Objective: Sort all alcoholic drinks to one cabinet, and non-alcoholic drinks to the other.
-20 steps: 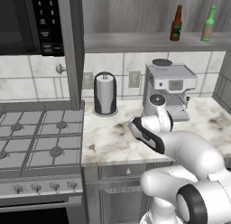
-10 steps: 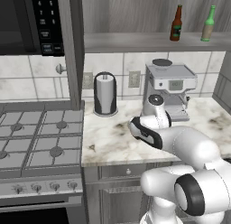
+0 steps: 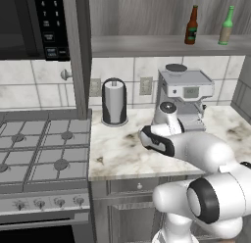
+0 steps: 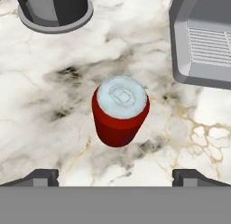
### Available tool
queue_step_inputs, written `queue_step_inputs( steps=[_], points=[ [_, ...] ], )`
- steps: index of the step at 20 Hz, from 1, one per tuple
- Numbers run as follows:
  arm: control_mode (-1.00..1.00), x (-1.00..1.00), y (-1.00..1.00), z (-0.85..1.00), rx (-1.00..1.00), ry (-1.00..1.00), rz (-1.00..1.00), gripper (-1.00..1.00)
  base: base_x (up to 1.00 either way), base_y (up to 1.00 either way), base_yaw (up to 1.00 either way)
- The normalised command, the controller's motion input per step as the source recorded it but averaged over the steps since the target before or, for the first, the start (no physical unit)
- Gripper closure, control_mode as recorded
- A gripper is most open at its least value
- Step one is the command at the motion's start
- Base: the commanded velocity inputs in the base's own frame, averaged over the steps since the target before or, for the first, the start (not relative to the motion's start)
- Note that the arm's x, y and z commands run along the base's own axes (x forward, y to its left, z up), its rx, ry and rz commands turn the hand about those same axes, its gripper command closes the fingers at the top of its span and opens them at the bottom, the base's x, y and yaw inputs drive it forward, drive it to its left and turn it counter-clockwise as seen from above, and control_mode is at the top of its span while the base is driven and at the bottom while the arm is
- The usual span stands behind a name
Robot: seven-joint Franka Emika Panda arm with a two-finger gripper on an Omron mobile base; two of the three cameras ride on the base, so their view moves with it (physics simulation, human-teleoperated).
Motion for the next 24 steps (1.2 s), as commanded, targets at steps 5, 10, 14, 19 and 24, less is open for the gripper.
queue_step_inputs(
  steps=[5, 10, 14, 19, 24],
  points=[
    [-1.0, 0.11, 0.0, -0.06, 0.0, 0.0, 0.0, -1.0, 0.0, 0.0, 0.0],
    [-1.0, 0.09, 0.0, -0.1, 0.0, 0.0, 0.0, -1.0, 0.0, 0.0, 0.0],
    [-1.0, 0.07, 0.0, -0.1, 0.0, 0.0, 0.0, -1.0, 0.0, 0.0, 0.0],
    [-1.0, 0.06, 0.0, -0.08, 0.0, -0.01, 0.0, -1.0, 0.0, 0.0, 0.0],
    [-1.0, 0.06, 0.0, -0.05, 0.0, -0.01, 0.0, -1.0, 0.0, 0.0, 0.0]
  ],
)
